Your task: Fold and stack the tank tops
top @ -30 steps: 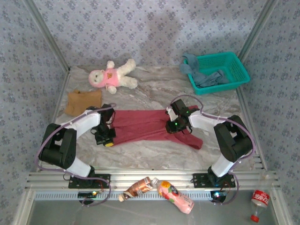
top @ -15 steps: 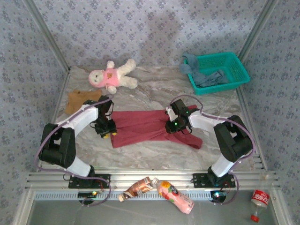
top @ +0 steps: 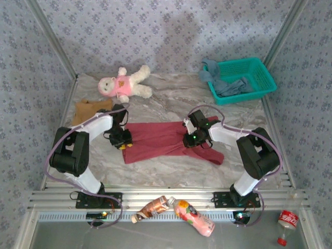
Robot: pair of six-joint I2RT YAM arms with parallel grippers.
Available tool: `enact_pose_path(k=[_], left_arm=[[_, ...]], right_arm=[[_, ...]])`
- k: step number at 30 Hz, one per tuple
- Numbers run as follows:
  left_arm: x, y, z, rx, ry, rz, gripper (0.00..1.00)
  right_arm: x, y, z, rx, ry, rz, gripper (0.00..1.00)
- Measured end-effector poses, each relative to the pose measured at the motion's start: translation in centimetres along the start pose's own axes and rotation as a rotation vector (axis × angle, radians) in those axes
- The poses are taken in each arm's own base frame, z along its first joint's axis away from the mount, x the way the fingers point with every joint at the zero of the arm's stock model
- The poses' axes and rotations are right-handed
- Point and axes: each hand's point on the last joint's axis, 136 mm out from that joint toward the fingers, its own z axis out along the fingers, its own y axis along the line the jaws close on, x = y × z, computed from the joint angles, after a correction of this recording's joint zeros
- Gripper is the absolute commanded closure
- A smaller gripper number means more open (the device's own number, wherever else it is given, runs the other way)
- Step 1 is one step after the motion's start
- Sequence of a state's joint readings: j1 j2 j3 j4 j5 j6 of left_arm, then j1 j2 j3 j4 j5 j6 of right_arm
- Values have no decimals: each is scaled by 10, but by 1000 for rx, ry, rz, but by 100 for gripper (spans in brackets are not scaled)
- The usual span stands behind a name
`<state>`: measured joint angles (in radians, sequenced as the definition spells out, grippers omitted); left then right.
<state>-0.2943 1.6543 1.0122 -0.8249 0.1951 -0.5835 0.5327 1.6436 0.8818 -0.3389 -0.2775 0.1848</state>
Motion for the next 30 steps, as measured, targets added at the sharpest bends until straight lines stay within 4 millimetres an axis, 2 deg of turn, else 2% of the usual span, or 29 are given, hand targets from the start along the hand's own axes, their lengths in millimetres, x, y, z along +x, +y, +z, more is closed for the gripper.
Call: enact_pose_path(k=[8,14,17,22,30], left_arm=[[-1,1,12,-9,29,17,75],[-2,-3,11,6,34,34,94],[-2,-5,10,12,37,41,100],[-1,-5,7,8,42,46,99],[9,4,0,-30,62,44,73]], right_arm=[[0,0,0,0,0,3,89],[0,0,0,0,0,10,90],[0,0,0,0,0,10,90],[0,0,0,0,0,11,91],[0,2,0,-2,1,10,90]])
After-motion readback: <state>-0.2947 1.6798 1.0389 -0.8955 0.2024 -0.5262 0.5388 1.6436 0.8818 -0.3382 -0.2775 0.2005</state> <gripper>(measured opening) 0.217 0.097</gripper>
